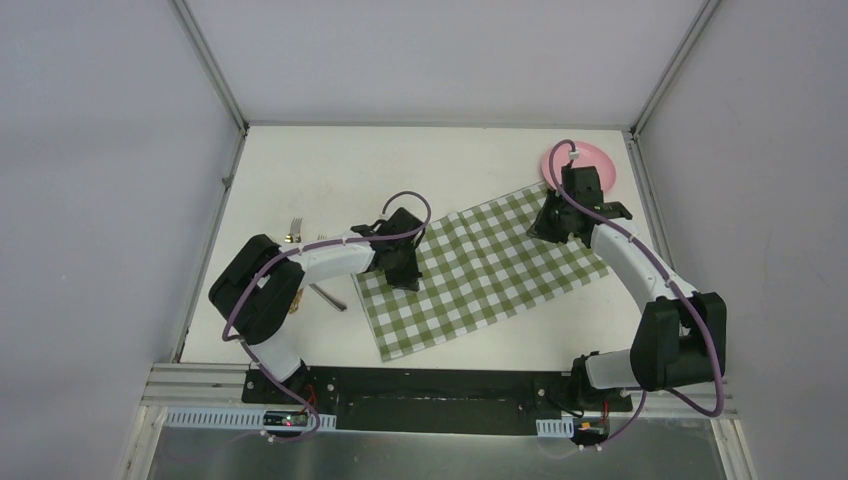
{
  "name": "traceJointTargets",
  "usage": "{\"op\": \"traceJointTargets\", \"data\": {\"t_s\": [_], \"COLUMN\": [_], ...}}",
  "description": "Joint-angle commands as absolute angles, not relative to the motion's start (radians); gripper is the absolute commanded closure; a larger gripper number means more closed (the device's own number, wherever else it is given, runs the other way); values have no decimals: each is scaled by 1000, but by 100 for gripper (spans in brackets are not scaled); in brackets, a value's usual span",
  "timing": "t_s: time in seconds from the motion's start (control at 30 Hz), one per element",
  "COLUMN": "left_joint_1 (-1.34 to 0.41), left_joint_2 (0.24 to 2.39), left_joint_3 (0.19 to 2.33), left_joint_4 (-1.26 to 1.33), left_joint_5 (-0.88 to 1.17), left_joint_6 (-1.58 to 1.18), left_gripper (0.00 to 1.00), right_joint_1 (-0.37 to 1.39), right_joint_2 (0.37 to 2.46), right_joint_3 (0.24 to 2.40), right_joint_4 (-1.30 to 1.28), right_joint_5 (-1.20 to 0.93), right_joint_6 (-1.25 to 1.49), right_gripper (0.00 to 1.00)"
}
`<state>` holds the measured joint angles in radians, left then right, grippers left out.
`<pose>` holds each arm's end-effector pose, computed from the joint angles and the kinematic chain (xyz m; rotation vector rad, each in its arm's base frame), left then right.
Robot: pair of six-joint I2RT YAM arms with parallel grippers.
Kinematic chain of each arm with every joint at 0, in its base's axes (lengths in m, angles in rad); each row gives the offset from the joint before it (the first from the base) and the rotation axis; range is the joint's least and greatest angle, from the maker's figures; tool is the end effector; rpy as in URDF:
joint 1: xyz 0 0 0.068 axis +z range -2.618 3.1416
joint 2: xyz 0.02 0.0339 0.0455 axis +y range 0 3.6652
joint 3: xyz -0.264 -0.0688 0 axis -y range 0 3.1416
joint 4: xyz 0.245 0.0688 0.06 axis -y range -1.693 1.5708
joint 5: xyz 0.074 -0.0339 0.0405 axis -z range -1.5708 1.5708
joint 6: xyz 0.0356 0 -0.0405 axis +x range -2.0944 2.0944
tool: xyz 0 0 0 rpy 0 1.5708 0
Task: Set the dinner table for one person
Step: Flatten out the napkin at the center of the board.
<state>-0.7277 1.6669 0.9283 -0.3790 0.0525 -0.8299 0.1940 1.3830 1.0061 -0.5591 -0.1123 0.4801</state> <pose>0.2339 -0.2108 0.1572 -0.1266 2.8085 -0.5078 0.2793 0.0589 0.2504 0.3167 2.5286 0.4120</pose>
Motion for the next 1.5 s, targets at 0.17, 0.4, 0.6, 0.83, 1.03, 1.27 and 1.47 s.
{"op": "traceJointTargets", "data": {"t_s": [0.17,0.4,0.6,0.83,1.03,1.27,1.47], "left_joint_1": [-727,-721,-710,-703,-691,-666,-639], "left_joint_2": [1726,1681,1686,1734,1771,1777,1790], "left_joint_3": [971,977,978,996,1027,1046,1067], "left_joint_4": [-630,-762,-811,-816,-816,-815,-815], "left_joint_5": [-197,-310,-355,-361,-364,-380,-381], "left_joint_6": [-879,-930,-959,-963,-946,-933,-910], "left_gripper": [100,100,100,100,100,100,100], "right_joint_1": [198,198,199,198,200,201,200], "right_joint_2": [1341,1345,1338,1337,1338,1338,1332], "right_joint_3": [1028,1011,1009,1003,994,988,981], "right_joint_4": [-562,-547,-546,-546,-543,-544,-545], "right_joint_5": [-110,-121,-125,-124,-122,-123,-124], "right_joint_6": [462,471,475,473,471,470,468], "right_gripper": [100,100,100,100,100,100,100]}}
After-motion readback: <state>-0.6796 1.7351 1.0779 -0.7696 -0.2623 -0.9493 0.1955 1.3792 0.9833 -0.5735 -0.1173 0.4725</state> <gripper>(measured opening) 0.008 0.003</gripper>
